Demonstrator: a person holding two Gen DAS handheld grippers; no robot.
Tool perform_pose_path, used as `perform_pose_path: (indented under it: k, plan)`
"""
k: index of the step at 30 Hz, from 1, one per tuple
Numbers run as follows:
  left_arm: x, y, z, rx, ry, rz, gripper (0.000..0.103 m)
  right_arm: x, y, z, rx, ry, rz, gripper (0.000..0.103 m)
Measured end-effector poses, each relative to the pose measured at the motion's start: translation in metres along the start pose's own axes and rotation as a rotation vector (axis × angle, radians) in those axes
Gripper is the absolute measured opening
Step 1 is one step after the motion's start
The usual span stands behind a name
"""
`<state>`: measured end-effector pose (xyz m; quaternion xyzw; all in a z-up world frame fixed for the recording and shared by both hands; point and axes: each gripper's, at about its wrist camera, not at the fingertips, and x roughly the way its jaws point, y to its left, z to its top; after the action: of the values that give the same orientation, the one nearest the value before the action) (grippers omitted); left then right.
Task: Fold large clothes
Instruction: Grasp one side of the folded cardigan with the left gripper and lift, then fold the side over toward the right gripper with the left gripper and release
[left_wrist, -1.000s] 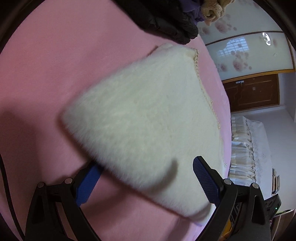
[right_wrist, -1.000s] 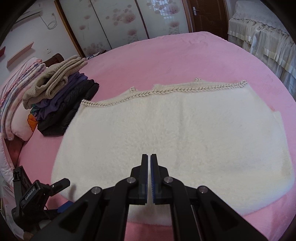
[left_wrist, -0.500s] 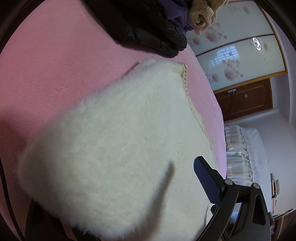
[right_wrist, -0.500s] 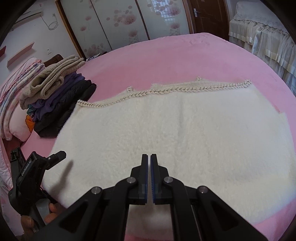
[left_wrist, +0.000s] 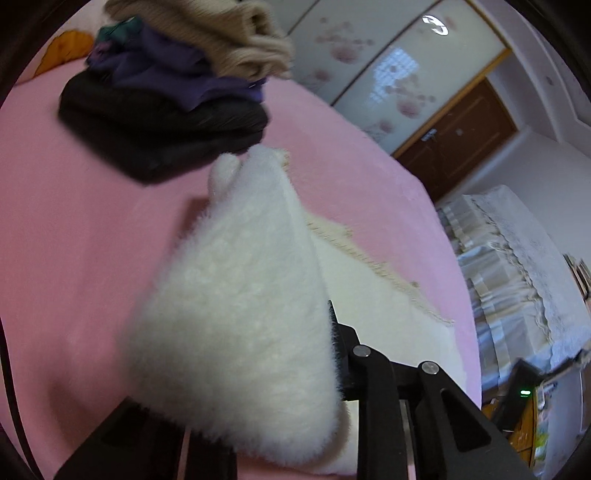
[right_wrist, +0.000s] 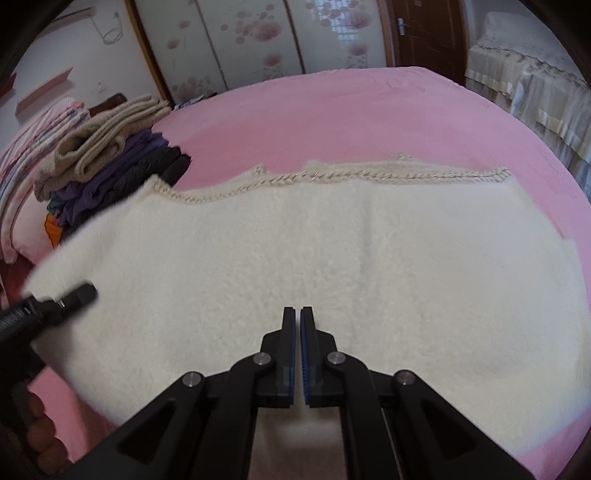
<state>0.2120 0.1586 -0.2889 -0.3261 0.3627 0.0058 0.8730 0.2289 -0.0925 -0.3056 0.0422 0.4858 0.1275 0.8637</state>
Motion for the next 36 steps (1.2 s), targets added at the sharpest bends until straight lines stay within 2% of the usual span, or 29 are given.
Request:
perform_pose_path:
  k: [4,8,11,15,17,20,25,28,30,34,36]
  plan:
    - [-0.008,-0.035,0.005,0.099,-0.028,-0.058,0.02,0.014,-0.004,-0.002,-0.004,0.055,0.033,0.003]
    - [-0.019,-0.078,0.002,0.218,-0.041,-0.136,0.02,0.021,-0.012,-0.005,-0.02,0.068,0.081,0.002]
    - [-0.023,-0.108,-0.004,0.284,-0.036,-0.189,0.019,0.023,-0.025,-0.004,0.019,0.082,0.148,0.001]
    - [-0.014,-0.14,-0.009,0.321,-0.015,-0.243,0.02,0.015,-0.043,0.001,0.096,0.119,0.235,0.0]
    - [-0.009,-0.156,-0.013,0.331,0.0,-0.264,0.02,0.002,-0.057,0.001,0.141,0.101,0.249,0.0]
    - [0.009,-0.183,-0.023,0.334,0.043,-0.309,0.02,-0.031,-0.088,-0.004,0.193,0.041,0.199,0.0]
    - [0.049,-0.224,-0.058,0.387,0.136,-0.348,0.02,-0.084,-0.153,-0.027,0.242,-0.025,0.017,0.0]
    - [0.084,-0.245,-0.092,0.461,0.208,-0.318,0.02,-0.102,-0.183,-0.044,0.289,-0.026,-0.044,0.0]
    - [0.11,-0.253,-0.118,0.53,0.263,-0.262,0.02,-0.107,-0.197,-0.053,0.323,-0.023,-0.071,0.0]
    - [0.131,-0.25,-0.145,0.609,0.294,-0.214,0.022,-0.116,-0.217,-0.066,0.391,-0.035,-0.096,0.0]
    - [0.13,-0.247,-0.149,0.639,0.289,-0.216,0.023,-0.119,-0.22,-0.066,0.413,-0.038,-0.093,0.0]
